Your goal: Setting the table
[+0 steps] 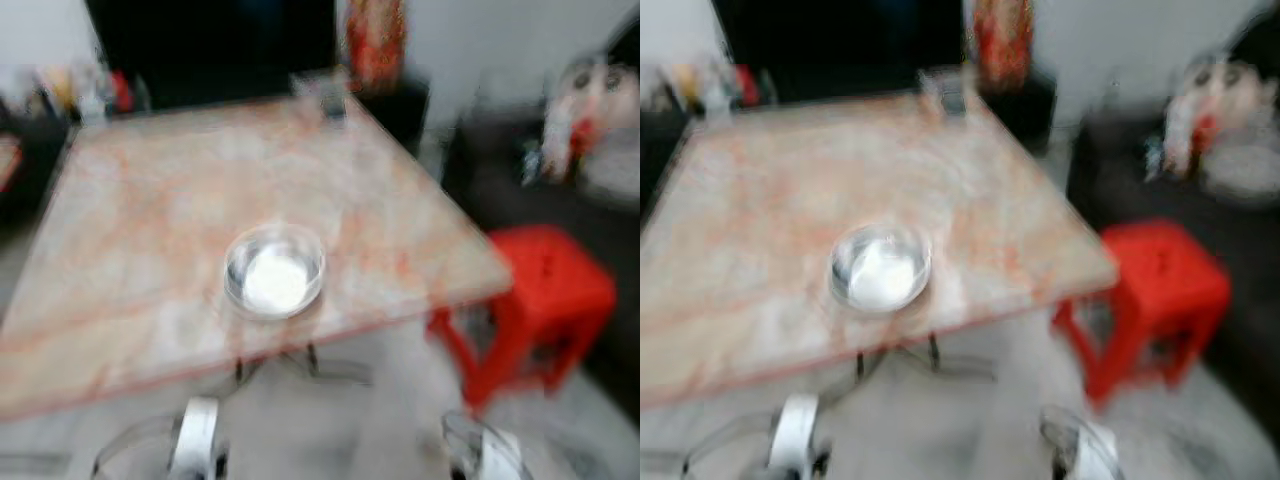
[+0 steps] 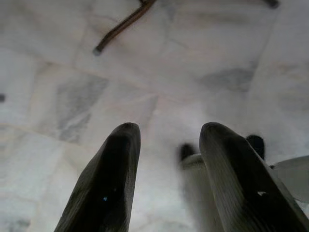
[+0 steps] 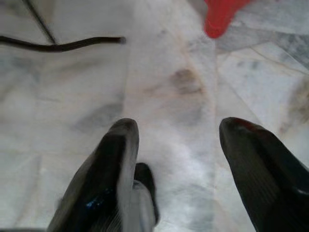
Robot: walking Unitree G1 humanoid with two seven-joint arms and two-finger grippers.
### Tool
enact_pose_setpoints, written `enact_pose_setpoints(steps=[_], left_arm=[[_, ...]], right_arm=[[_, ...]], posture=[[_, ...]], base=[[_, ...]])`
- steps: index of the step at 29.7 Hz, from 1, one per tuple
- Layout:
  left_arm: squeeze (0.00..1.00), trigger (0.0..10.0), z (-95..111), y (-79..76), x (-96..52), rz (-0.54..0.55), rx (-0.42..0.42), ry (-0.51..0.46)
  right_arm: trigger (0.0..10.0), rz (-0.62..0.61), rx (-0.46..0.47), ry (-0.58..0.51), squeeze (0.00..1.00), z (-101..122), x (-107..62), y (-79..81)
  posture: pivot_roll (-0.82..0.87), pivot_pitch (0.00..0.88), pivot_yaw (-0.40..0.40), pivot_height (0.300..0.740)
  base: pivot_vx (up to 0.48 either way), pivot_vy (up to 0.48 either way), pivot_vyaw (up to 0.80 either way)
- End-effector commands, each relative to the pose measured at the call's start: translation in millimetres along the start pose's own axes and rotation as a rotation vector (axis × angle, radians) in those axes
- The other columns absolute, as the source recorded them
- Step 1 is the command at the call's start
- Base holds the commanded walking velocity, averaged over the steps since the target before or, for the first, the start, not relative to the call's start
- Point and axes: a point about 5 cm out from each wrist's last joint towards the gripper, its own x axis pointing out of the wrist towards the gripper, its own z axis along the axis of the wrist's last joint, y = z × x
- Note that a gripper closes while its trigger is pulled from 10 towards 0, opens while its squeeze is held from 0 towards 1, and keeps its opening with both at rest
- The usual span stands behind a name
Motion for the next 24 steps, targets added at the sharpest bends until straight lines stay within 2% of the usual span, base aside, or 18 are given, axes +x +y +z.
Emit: enact_pose_setpoints(steps=[1, 11, 15, 20, 21, 24], left_arm=[[0.0, 10.0, -5.4, 8.2, -1.8, 0.021, -0.004, 0.018], [0.0, 10.0, -1.1, 10.7, -1.4, 0.026, -0.004, 0.006], [0.0, 10.0, -0.3, 10.7, -1.3, 0.027, -0.003, 0.002], [0.0, 10.0, -1.9, 10.8, -1.6, 0.028, -0.005, 0.006], [0.0, 10.0, -2.4, 10.8, -1.7, 0.028, -0.005, 0.007], [0.0, 10.0, -2.6, 10.6, -1.7, 0.028, -0.004, 0.008]], right_arm=[[10.0, 0.017, 0.007, -0.014, 0.0, 4.1, 1.3, 7.8], [10.0, 0.021, 0.008, -0.012, 0.0, 3.5, 1.2, 10.3], [10.0, 0.032, -0.031, -0.027, 0.0, 5.7, 1.4, 11.4], [10.0, 0.036, -0.027, -0.016, 0.0, 4.5, 1.4, 12.0], [10.0, 0.032, -0.005, -0.015, 0.0, 4.0, 1.3, 11.6], [10.0, 0.034, -0.015, -0.018, 0.0, 5.0, 1.5, 11.2]], posture=[[-0.03, 0.0, -0.007, 0.74], [-0.02, 0.0, -0.003, 0.74], [-0.02, 0.0, -0.001, 0.74], [-0.02, 0.0, -0.003, 0.74], [-0.02, 0.0, -0.003, 0.74], [-0.02, 0.0, -0.005, 0.74]], base=[[0.0, 0.48, 0.0], [0.0, 0.48, 0.0], [0.0, 0.48, 0.0], [0.0, 0.48, 0.8], [0.0, 0.48, 0.0], [0.0, 0.48, 0.0]])
